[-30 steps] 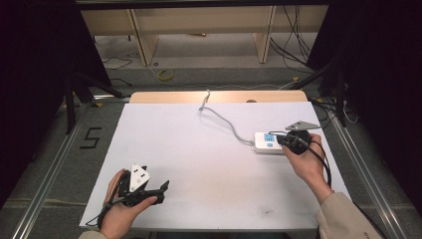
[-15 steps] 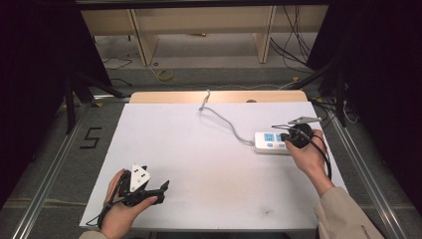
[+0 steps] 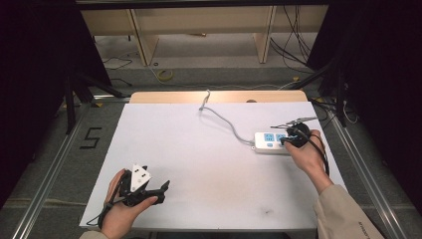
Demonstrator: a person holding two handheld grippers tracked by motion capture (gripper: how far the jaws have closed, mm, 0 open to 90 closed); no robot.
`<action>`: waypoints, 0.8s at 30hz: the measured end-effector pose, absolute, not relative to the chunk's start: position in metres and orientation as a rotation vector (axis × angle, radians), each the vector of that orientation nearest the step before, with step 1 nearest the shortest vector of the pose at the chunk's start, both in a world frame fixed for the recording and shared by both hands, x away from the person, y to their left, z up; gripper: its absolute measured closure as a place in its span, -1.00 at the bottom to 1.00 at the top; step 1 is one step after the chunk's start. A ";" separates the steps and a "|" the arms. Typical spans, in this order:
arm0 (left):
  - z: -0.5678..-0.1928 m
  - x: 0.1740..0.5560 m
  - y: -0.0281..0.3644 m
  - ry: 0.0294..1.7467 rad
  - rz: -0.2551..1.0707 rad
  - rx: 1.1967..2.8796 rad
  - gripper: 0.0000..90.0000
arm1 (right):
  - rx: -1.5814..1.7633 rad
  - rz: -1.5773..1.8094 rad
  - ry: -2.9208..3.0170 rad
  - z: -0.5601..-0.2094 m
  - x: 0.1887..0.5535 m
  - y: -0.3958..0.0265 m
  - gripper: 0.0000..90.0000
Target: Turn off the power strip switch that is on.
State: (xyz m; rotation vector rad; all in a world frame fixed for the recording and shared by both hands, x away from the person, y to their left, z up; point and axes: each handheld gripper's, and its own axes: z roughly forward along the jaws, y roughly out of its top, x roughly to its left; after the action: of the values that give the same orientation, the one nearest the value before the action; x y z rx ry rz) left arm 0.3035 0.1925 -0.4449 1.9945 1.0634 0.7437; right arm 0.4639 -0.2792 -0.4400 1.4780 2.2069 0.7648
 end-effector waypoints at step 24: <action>-0.445 0.304 0.192 1.060 0.748 1.999 -0.67 | 1.510 0.719 2.234 -0.442 0.472 -0.277 1.00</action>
State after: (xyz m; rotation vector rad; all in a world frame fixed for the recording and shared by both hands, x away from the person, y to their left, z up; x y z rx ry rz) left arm 0.3037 0.1920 -0.4451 1.9992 1.0595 0.7479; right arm 0.4717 -0.2771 -0.4417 1.5099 2.2342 0.7185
